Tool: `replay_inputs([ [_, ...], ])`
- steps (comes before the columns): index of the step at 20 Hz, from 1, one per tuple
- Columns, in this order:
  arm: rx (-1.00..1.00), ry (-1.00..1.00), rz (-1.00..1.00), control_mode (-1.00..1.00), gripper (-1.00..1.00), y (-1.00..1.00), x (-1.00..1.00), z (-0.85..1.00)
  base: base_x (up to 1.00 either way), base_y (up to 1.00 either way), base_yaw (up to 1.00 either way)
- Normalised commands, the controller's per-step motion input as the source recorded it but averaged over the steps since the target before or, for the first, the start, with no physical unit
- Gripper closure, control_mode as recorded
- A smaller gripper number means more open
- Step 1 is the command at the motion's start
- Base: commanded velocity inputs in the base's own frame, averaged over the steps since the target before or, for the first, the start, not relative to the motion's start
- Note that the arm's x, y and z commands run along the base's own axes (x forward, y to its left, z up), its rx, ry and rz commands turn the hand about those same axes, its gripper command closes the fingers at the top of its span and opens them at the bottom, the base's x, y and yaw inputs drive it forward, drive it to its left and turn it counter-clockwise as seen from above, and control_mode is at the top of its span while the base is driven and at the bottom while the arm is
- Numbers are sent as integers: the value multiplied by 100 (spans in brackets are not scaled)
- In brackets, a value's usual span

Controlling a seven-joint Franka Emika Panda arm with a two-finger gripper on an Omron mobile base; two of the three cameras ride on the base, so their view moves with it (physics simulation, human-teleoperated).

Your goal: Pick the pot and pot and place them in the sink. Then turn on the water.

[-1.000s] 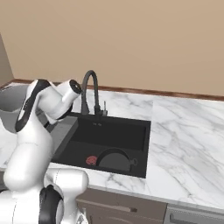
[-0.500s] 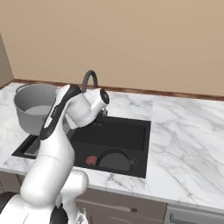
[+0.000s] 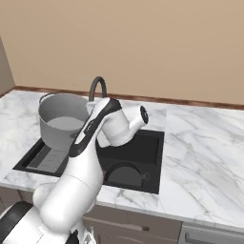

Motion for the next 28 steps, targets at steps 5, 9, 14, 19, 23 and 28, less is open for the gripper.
replay_inputs([
  [5,1,0,0,-100,100,-85,-5,0,0,0,0],
  [9,1,1,-1,-100,100,-78,-10,0,0,0,0],
  [14,5,0,-3,-100,100,-85,-25,0,0,0,0],
  [19,6,0,-6,-100,100,-80,-29,-3,0,0,0],
  [23,0,0,-8,-100,100,-46,-6,-11,0,0,0],
  [28,0,0,-7,-100,100,-18,0,-22,0,0,0],
])
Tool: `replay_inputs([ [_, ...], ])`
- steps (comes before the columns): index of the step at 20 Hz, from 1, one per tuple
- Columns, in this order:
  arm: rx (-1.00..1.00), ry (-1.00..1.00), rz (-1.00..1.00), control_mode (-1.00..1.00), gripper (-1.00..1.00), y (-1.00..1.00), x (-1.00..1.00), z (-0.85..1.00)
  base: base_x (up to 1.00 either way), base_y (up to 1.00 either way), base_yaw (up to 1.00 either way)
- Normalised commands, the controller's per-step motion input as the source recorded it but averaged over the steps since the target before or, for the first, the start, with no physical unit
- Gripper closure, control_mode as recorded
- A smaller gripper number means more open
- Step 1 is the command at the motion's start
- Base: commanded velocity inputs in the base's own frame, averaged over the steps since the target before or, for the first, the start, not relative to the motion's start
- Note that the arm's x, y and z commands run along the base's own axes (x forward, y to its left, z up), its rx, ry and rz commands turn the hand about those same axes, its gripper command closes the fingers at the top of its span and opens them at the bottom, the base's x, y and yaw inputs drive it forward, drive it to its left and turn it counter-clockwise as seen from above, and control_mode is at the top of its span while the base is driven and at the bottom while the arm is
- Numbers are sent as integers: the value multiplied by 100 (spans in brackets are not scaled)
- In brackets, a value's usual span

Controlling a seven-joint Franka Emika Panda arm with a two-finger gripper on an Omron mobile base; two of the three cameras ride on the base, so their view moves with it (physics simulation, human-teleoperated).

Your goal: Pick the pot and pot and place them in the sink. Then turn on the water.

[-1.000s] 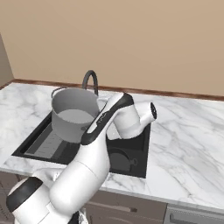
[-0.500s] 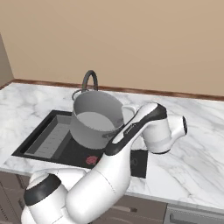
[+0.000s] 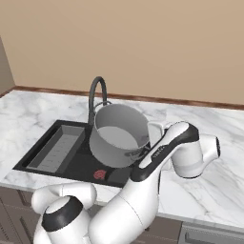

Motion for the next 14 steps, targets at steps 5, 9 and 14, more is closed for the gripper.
replay_inputs([
  [5,-4,0,-7,-100,100,-4,5,-29,0,0,0],
  [9,-10,0,-11,-100,100,-2,18,-40,0,0,0],
  [14,-11,0,-13,-100,100,0,31,-45,0,0,0],
])
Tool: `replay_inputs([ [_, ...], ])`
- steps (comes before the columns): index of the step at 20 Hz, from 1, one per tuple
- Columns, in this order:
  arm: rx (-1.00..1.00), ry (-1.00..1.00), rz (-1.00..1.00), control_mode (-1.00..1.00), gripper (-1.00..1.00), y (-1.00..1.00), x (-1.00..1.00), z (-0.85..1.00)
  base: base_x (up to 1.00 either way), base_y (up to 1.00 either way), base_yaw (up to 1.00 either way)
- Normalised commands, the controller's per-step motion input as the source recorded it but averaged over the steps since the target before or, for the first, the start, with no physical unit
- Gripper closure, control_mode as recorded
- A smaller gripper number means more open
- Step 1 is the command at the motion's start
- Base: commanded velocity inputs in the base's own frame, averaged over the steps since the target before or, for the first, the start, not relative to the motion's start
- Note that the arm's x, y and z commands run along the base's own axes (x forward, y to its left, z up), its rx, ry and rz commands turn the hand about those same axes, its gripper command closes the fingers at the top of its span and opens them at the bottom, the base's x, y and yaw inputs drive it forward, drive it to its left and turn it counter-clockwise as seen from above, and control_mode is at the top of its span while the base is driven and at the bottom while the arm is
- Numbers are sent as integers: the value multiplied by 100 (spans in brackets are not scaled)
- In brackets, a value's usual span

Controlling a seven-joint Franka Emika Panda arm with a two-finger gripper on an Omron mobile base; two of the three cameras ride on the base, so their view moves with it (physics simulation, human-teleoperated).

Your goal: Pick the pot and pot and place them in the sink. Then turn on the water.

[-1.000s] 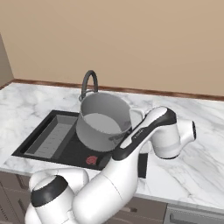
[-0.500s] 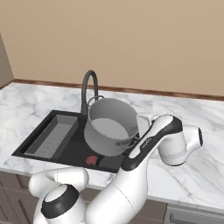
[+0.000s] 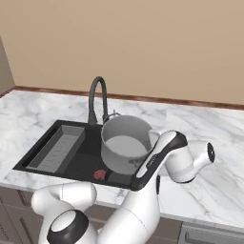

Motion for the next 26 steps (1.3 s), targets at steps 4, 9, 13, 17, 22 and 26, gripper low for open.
replay_inputs([
  [4,-12,2,-13,-100,100,0,35,-47,0,0,0],
  [9,-8,4,-9,-100,100,-8,18,-47,0,0,0],
  [13,-5,2,-6,-100,100,-4,27,-41,0,0,0],
  [17,-2,1,-1,-100,100,-4,24,-35,0,0,0],
  [22,0,4,0,-100,100,0,21,-27,0,0,0],
  [26,0,12,0,-100,100,0,20,-18,0,0,0],
])
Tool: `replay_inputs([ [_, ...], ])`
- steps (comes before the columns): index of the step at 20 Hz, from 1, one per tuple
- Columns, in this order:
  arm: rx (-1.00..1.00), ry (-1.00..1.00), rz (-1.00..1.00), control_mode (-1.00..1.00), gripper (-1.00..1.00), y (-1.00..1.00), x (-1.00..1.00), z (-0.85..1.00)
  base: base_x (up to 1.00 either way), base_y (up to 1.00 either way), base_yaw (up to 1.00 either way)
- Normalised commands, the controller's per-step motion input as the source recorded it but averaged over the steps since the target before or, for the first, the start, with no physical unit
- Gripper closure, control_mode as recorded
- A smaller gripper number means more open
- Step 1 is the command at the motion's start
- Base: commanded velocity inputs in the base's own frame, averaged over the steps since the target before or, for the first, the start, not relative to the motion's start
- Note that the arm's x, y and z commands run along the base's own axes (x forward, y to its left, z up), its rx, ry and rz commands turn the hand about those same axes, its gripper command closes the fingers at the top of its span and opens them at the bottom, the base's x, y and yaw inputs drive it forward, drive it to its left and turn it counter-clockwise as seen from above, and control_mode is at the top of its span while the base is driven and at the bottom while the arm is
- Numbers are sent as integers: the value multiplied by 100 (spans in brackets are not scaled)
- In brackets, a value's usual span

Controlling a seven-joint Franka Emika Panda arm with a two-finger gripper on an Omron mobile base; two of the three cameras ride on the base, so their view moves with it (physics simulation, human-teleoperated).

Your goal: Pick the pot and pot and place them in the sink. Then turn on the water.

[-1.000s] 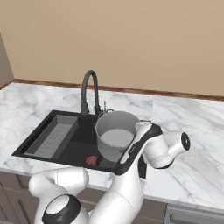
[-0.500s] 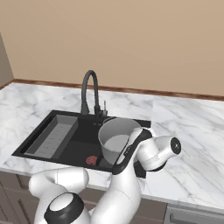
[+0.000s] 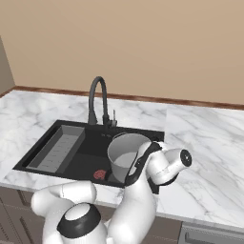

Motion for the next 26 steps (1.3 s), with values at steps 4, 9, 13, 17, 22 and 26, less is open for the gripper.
replay_inputs([
  [4,0,12,0,-100,100,0,22,-17,0,0,0],
  [9,0,11,0,-100,100,0,29,-12,0,0,0],
  [13,0,8,0,-100,100,0,27,-15,0,0,0],
  [17,0,4,0,-100,100,0,18,-17,0,0,0],
  [22,0,1,0,-100,100,0,1,-17,0,0,0],
  [26,0,0,0,-100,100,0,-14,-13,0,0,0],
])
